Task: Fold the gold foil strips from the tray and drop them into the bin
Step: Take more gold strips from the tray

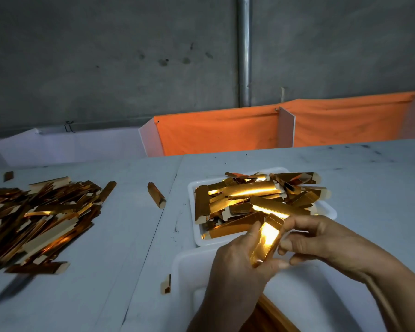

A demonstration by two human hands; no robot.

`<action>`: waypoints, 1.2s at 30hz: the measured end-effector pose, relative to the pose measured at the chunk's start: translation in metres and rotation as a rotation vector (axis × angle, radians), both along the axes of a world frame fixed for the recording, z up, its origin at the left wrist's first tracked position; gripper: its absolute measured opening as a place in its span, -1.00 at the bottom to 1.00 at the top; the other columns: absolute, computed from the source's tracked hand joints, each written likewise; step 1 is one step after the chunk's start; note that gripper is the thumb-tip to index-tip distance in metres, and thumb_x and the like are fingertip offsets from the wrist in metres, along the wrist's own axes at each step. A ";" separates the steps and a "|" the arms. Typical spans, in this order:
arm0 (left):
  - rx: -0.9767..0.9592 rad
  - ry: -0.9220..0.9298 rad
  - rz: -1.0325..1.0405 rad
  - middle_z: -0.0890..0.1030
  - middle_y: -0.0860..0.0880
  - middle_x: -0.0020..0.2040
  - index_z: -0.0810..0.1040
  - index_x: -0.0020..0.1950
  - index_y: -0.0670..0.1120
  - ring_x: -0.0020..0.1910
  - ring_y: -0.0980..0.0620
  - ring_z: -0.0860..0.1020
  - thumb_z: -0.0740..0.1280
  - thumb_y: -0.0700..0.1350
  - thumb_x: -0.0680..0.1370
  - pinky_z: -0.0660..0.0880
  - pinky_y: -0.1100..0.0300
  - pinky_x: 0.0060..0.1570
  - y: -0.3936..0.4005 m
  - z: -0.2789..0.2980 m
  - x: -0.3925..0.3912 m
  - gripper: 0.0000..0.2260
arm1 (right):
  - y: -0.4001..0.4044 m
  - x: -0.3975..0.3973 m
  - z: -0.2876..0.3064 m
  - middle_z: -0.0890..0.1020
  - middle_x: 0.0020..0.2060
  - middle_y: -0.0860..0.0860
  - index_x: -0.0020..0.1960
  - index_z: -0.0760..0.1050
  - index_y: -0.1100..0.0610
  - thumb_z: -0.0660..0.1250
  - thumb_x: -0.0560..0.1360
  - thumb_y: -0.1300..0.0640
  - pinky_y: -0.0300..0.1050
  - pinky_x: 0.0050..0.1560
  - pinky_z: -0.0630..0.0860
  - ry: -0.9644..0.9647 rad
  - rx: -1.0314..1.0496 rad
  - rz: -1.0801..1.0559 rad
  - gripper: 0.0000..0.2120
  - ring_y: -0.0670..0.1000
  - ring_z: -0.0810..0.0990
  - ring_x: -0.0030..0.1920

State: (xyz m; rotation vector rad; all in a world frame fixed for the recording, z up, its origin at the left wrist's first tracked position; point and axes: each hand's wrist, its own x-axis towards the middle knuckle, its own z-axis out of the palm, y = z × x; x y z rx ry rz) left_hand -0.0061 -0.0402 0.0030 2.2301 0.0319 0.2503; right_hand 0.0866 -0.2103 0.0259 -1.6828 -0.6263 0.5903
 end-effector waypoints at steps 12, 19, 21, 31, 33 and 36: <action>0.370 -0.122 -0.014 0.33 0.18 0.43 -0.06 0.53 0.19 0.36 0.15 0.31 0.27 0.20 0.52 0.24 0.37 0.14 0.000 -0.016 0.005 -0.30 | 0.006 0.002 -0.007 0.71 -0.12 0.09 -0.07 0.66 0.18 0.43 0.40 0.19 -0.28 -0.20 0.55 0.087 -0.108 0.058 -0.87 -0.03 0.68 -0.13; 0.558 -0.069 0.032 0.30 0.10 0.46 -0.13 0.55 0.06 0.40 0.09 0.28 0.13 0.19 0.59 0.25 0.22 0.34 -0.011 -0.021 0.009 -0.35 | 0.007 0.004 -0.012 0.70 -0.09 0.15 -0.01 0.62 0.28 0.38 0.48 0.24 -0.27 -0.13 0.55 0.059 -0.148 0.020 -0.87 0.05 0.68 -0.06; 0.535 -0.075 0.033 0.28 0.07 0.47 -0.13 0.56 0.03 0.41 0.09 0.26 0.13 0.15 0.60 0.24 0.25 0.34 -0.014 -0.019 0.009 -0.37 | 0.006 0.003 -0.011 0.70 -0.06 0.14 -0.03 0.65 0.22 0.39 0.47 0.23 -0.26 -0.13 0.55 0.091 -0.139 0.048 -0.89 0.04 0.68 -0.04; 0.725 -0.225 0.054 0.67 0.13 -0.27 0.69 0.02 -0.08 -0.37 0.18 0.62 0.65 0.17 -0.02 0.47 0.44 -0.42 -0.018 -0.019 0.003 -0.32 | 0.005 -0.003 -0.012 0.71 -0.10 0.06 -0.14 0.70 0.09 0.38 0.47 0.31 -0.25 -0.10 0.55 0.180 -0.114 0.117 -0.82 -0.04 0.67 -0.07; 0.721 -0.201 0.037 0.67 0.14 -0.25 0.68 0.06 -0.07 -0.35 0.19 0.62 0.63 0.20 0.02 0.48 0.44 -0.39 -0.020 -0.018 0.002 -0.31 | 0.004 -0.003 -0.014 0.71 -0.09 0.08 -0.12 0.69 0.11 0.38 0.47 0.32 -0.24 -0.09 0.56 0.181 -0.102 0.128 -0.84 -0.01 0.67 -0.05; 0.674 -0.048 -0.044 0.55 0.04 0.24 0.23 0.50 -0.07 0.15 0.10 0.54 0.39 0.13 0.47 0.46 0.28 0.13 -0.022 -0.012 0.000 -0.31 | 0.002 -0.002 -0.014 0.70 -0.08 0.12 -0.08 0.67 0.15 0.43 0.42 0.28 -0.22 -0.08 0.56 0.183 -0.072 0.127 -0.89 0.03 0.67 -0.03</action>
